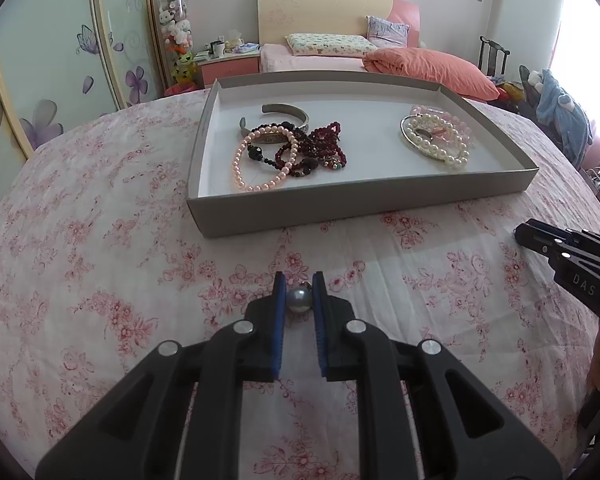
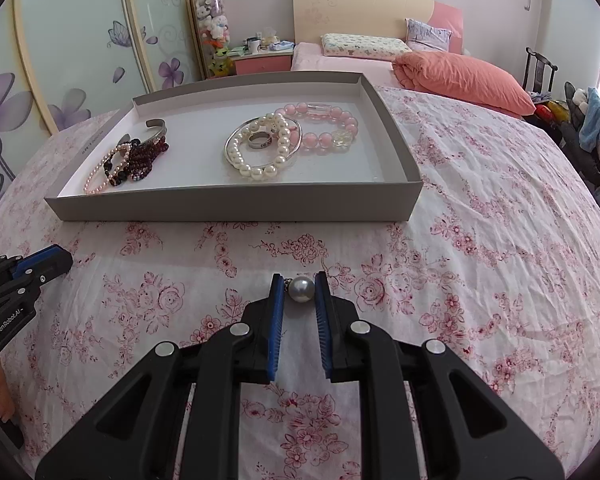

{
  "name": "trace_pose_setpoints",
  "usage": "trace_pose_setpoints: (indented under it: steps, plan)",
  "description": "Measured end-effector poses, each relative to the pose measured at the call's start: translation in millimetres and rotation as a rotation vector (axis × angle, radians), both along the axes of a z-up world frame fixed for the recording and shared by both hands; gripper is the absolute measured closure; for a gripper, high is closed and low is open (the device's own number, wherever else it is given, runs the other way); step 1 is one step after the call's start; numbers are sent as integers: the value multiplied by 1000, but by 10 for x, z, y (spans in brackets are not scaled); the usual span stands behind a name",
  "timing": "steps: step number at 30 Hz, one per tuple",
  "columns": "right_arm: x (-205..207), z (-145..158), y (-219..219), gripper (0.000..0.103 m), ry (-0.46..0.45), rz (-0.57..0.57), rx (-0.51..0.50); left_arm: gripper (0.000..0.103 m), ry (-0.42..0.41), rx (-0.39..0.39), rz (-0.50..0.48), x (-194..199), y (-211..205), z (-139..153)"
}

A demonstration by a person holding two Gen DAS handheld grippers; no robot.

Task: Organize jewelry
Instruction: 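Carry the pearl earrings toward the tray with both tools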

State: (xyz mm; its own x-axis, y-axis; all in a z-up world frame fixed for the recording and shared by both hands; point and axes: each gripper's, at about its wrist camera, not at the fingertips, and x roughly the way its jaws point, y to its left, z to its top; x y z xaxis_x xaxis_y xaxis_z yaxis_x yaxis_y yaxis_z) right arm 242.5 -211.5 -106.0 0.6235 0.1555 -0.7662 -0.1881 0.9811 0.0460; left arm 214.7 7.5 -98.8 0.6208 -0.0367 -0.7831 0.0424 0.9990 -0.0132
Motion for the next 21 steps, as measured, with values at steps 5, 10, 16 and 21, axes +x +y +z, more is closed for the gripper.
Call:
trace_pose_setpoints:
  steps: [5, 10, 16, 21]
  plan:
    - [-4, 3, 9, 87, 0, -4, 17, 89, -4, -16, 1, -4, 23, 6]
    - [-148, 218, -2, 87, -107, -5, 85, 89, -77, -63, 24, -123, 72, 149]
    - [-406, 585, 37, 87, -329, 5, 104, 89, -273, -59, 14, -349, -17, 542]
    - [-555, 763, 134, 86, -489, 15, 86, 89, -386, -42, 16, -427, -93, 726]
